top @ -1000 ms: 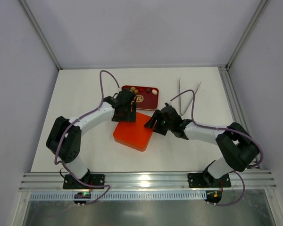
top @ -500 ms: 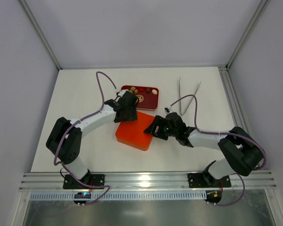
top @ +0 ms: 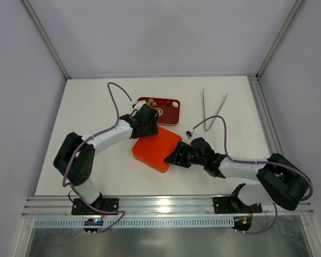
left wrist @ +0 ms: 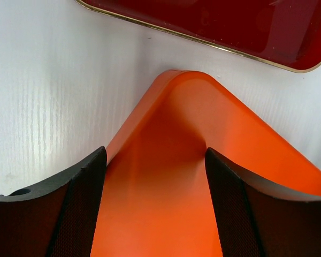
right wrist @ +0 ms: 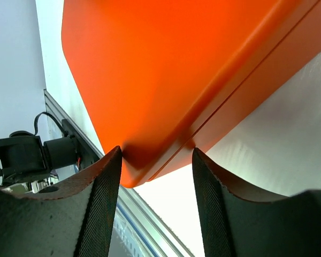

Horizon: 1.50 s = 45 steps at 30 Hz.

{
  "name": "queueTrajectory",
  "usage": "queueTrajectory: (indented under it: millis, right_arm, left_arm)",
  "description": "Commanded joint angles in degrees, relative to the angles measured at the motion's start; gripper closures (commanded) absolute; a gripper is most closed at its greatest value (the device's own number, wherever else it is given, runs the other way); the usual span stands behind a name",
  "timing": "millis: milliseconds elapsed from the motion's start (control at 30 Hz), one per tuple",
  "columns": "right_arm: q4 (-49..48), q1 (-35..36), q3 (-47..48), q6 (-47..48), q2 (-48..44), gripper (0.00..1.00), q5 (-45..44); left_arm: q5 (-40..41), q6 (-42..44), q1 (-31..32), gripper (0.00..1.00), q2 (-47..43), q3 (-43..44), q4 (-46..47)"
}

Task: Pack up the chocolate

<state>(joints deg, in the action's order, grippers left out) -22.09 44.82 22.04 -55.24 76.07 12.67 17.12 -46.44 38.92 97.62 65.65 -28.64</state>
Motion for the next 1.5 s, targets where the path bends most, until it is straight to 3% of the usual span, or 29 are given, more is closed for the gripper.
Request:
queueTrajectory:
  millis: [0,367,700,733,867,1067,1200,1467]
  right_arm:
    - [-0.4,1.9,-1.2,1.8,2.1,0.58,-1.0]
    - [6.5,6.9,1.3,3.5,4.2,0.81,-9.0]
    - [8.2,4.7,1.0,3.4,4.8,0.85,-8.7]
    - [8.4,4.4,1.2,3.8,4.8,0.84,-8.6]
    - [9.4,3.2,2.7,5.1,3.7,0.56,-6.6]
    - [11.4,4.6,4.2,5.1,0.5,0.34,-4.6]
    - [12.2,7.5,4.0,2.9,0.7,0.30,-6.0]
    - [12.7,6.8,2.3,-0.5,0.6,0.34,-8.3]
  left_arm:
    - [-9.0,-3.4,2.5,0.30,6.2,-6.3,-8.8]
    - [-9.4,-5.7,3.7,0.30,4.8,-9.7,-6.9]
    - [-9.5,-6.7,4.0,0.31,2.7,-13.3,-5.6]
    - [-9.6,-6.8,4.0,0.31,2.5,-13.7,-5.5]
    - [-10.5,-7.1,4.1,0.31,0.9,-15.3,-4.6]
    - [-11.2,-6.1,4.0,0.29,-2.7,-17.0,-4.1]
    - [-12.6,-4.8,3.9,0.24,-4.5,-17.7,-3.4]
    - [-16.9,-4.5,3.8,0.25,-6.4,-20.7,-1.2]
